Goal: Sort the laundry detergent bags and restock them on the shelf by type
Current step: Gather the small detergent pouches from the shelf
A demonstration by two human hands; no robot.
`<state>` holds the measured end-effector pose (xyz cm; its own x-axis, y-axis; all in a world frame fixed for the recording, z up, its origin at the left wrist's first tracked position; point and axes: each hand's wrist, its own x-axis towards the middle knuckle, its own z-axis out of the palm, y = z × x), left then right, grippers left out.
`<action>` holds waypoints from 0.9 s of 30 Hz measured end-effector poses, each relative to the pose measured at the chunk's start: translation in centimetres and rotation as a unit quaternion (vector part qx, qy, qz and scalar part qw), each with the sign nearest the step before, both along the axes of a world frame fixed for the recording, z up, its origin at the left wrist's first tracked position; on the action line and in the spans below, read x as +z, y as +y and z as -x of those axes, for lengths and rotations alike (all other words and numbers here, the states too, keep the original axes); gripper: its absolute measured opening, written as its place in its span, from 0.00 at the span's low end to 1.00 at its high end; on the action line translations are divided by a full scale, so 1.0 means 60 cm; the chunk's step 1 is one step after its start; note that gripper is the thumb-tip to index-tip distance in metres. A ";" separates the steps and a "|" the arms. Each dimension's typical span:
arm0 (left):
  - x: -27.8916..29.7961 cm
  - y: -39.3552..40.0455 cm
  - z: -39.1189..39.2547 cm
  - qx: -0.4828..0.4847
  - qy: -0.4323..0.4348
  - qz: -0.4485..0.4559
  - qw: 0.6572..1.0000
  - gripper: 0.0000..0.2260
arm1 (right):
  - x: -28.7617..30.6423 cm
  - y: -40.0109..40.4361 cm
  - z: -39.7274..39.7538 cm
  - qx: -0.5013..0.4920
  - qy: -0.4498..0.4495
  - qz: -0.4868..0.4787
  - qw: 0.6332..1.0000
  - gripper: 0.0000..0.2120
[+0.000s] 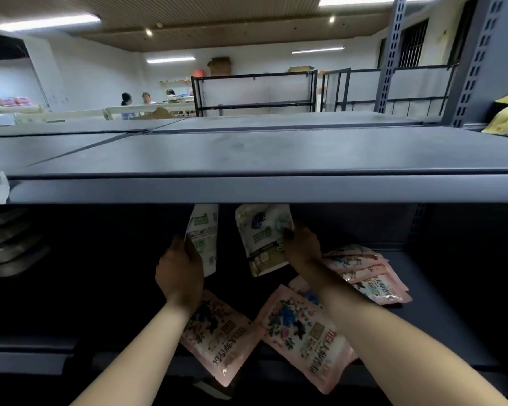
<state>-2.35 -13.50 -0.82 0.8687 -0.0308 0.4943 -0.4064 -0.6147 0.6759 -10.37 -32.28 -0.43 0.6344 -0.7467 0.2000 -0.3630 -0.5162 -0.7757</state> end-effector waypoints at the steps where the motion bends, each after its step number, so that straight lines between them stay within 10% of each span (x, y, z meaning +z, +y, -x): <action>1: 0.000 -0.004 0.011 -0.001 -0.003 0.004 1.000 0.15 | 0.002 -0.005 0.015 0.006 0.007 0.008 1.000 0.17; 15: 0.017 -0.021 0.242 0.027 -0.049 -0.018 0.998 0.08 | 0.029 -0.045 0.262 -0.107 -0.035 0.045 0.993 0.17; 27: 0.048 -0.047 0.462 -0.100 -0.113 0.092 0.984 0.26 | 0.055 -0.022 0.527 -0.142 -0.189 0.171 0.957 0.05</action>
